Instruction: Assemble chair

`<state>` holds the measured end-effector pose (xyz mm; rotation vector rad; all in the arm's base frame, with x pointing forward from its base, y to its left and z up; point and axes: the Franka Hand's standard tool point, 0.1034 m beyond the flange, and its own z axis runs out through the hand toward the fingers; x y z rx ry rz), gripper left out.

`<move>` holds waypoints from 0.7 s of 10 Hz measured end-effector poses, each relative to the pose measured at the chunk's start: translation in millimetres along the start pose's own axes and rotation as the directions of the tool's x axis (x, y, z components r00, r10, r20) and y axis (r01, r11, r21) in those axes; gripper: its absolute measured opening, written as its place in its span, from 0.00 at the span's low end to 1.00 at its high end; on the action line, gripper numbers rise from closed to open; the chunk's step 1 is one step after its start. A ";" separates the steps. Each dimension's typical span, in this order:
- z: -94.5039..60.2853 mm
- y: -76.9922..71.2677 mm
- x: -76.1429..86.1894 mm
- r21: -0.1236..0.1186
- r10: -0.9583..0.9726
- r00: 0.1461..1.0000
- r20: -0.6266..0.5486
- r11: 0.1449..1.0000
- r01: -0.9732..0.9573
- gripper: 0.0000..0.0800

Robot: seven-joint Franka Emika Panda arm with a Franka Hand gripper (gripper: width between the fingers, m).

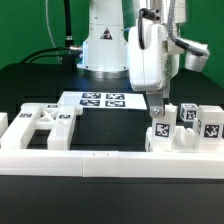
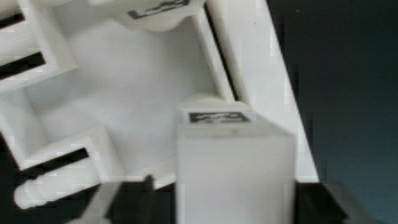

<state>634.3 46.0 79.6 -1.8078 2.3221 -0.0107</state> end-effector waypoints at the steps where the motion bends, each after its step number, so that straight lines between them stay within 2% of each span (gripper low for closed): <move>1: -0.7 -0.3 -2.7 -0.013 -0.052 0.999 -0.003 0.999 0.052 0.76; 3: -2.5 -3.4 -8.5 -0.007 -0.243 0.970 -0.008 0.970 0.243 0.80; 6: -2.3 -3.3 -6.7 -0.009 -0.436 0.900 -0.007 0.900 0.436 0.81; 7: -2.3 -3.3 -6.4 -0.011 -0.531 0.847 -0.008 0.847 0.531 0.81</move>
Offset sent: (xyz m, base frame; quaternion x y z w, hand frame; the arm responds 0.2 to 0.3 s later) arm 0.0000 0.0000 0.0000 0.0000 0.0000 -0.1938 0.9810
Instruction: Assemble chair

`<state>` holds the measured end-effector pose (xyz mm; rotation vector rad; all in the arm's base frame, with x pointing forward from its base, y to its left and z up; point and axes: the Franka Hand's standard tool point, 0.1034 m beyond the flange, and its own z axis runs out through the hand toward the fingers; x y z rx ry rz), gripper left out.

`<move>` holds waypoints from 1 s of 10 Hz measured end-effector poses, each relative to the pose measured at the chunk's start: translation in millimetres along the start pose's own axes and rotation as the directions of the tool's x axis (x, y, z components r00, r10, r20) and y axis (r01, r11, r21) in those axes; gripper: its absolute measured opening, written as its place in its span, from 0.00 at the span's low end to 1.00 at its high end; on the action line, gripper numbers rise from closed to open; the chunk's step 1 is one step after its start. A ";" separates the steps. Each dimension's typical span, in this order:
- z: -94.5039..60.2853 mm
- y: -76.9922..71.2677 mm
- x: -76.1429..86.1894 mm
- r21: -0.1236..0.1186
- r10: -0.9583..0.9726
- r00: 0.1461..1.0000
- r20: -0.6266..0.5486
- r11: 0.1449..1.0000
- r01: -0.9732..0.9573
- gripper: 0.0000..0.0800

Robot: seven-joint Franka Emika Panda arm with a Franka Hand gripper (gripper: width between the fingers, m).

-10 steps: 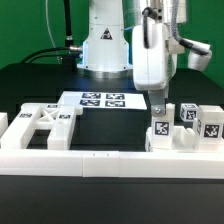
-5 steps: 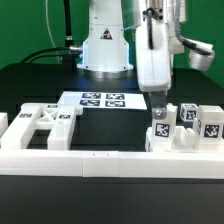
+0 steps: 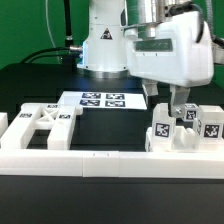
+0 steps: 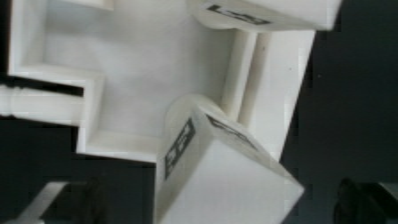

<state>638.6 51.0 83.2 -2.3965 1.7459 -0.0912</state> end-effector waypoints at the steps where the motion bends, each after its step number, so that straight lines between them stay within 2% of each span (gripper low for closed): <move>1: 0.9 1.6 -3.1 -0.029 -0.097 0.995 -0.003 0.995 0.097 0.81; 2: 1.0 1.2 -4.0 -0.060 -0.255 0.967 -0.011 0.965 0.254 0.81; 5: 0.4 -1.5 -0.4 -0.074 -0.516 0.856 -0.004 0.854 0.515 0.81; 7: 0.4 -2.5 0.7 -0.086 -0.664 0.748 0.010 0.744 0.662 0.81; 9: 0.8 -1.8 1.8 -0.089 -0.720 0.693 0.016 0.690 0.719 0.81; 10: 0.9 -1.7 1.7 -0.089 -0.717 0.696 0.016 0.693 0.716 0.66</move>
Offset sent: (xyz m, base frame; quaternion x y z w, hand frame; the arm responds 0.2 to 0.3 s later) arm 0.0073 0.0000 0.0021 -0.0325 0.0040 -0.2753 0.9608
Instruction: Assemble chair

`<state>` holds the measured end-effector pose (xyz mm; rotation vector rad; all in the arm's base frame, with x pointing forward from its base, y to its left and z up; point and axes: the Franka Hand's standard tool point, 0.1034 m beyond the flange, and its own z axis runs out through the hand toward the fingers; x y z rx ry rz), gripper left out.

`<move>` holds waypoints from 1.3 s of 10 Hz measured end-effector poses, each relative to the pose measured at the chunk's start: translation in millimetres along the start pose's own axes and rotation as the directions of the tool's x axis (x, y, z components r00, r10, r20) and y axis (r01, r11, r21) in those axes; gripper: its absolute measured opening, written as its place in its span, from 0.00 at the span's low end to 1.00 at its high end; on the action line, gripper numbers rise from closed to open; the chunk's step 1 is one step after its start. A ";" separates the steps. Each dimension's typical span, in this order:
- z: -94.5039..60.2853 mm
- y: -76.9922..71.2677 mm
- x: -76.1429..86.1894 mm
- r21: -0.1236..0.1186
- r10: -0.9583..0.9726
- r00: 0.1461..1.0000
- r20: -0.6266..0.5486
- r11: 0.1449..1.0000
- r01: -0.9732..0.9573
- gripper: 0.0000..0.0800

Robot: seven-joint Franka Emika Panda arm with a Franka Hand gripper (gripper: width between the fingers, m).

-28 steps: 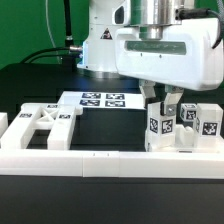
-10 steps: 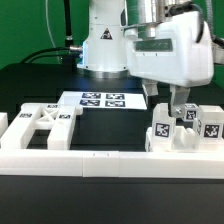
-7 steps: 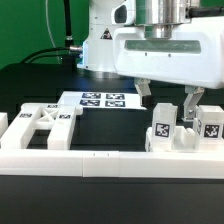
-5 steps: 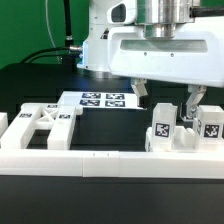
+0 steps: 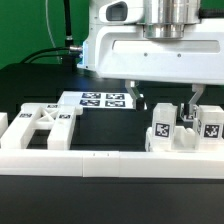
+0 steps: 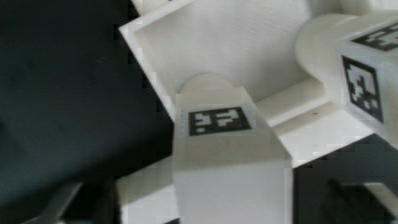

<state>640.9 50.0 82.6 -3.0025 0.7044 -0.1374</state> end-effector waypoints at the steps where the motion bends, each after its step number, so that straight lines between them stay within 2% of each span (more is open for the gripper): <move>1: 0.1 0.1 0.0 0.000 0.000 1.000 0.000 1.000 0.000 0.49; 2: -0.1 0.1 0.1 0.000 0.003 1.000 0.000 1.000 -0.003 0.49; 3: 0.0 0.1 0.2 0.000 0.023 1.000 -0.001 1.000 -0.023 0.36; 5: 0.0 0.2 0.2 0.001 0.058 0.998 0.000 0.998 -0.058 0.36; 6: -0.1 0.5 0.3 0.001 0.148 0.989 0.000 0.989 -0.148 0.36; 8: -0.2 1.4 0.3 0.003 0.378 0.926 -0.001 0.926 -0.378 0.36; 10: -0.5 1.1 -0.9 0.012 0.569 0.822 -0.006 0.822 -0.569 0.36; 13: -0.8 1.5 -0.3 0.013 0.688 0.725 -0.004 0.725 -0.688 0.36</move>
Offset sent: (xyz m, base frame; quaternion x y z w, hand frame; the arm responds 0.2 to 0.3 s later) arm 0.0000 0.0000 0.0000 0.0000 0.0000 0.0000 1.0000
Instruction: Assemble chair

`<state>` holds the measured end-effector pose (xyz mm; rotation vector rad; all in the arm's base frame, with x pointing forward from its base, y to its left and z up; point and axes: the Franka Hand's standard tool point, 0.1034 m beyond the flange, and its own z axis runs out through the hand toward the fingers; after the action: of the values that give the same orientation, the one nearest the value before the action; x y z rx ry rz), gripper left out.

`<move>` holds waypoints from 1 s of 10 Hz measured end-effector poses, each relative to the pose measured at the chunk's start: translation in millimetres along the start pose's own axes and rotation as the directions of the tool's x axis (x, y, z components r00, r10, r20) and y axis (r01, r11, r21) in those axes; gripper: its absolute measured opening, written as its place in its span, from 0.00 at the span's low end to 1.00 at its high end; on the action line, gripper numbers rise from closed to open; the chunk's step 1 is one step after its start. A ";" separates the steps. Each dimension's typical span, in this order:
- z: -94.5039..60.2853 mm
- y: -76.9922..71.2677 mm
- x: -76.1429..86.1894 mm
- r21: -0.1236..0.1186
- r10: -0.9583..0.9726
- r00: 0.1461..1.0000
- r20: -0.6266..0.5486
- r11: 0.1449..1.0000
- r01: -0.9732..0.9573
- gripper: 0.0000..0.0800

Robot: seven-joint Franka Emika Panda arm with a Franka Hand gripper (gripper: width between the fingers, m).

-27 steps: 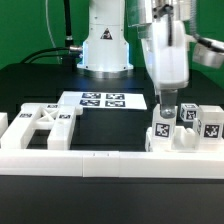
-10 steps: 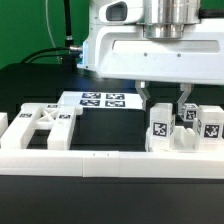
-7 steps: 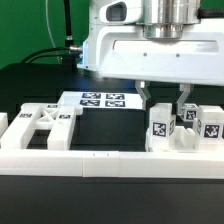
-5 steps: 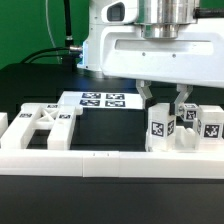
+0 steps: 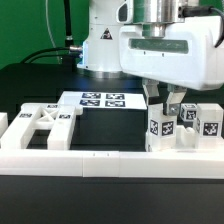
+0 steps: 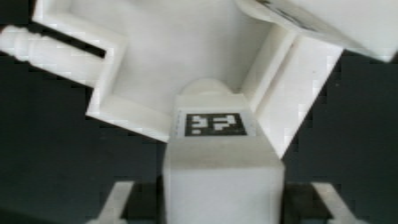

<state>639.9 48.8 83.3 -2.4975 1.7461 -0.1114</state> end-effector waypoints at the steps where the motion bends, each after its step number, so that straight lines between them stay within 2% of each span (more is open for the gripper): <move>1: -0.2 -0.2 0.1 0.000 0.071 0.997 0.000 0.997 -0.071 0.36; 3: -0.1 -0.7 -1.3 0.004 0.228 0.974 0.005 0.974 -0.228 0.36; 5: 0.5 -2.2 -1.9 0.029 0.440 0.897 0.035 0.897 -0.441 0.36; 7: 1.7 1.8 0.2 0.025 0.545 0.837 0.044 0.837 -0.547 0.36; 9: 1.1 6.6 1.9 0.002 0.625 0.780 0.035 0.780 -0.626 0.36; 10: 1.1 6.6 1.5 0.002 0.638 0.769 0.035 0.770 -0.638 0.38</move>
Offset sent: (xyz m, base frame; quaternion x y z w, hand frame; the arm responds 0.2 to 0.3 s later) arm -0.0101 0.0045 -0.0051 0.0211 -0.0203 0.2937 0.9554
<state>634.3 45.1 81.4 -1.7319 2.4501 -0.0281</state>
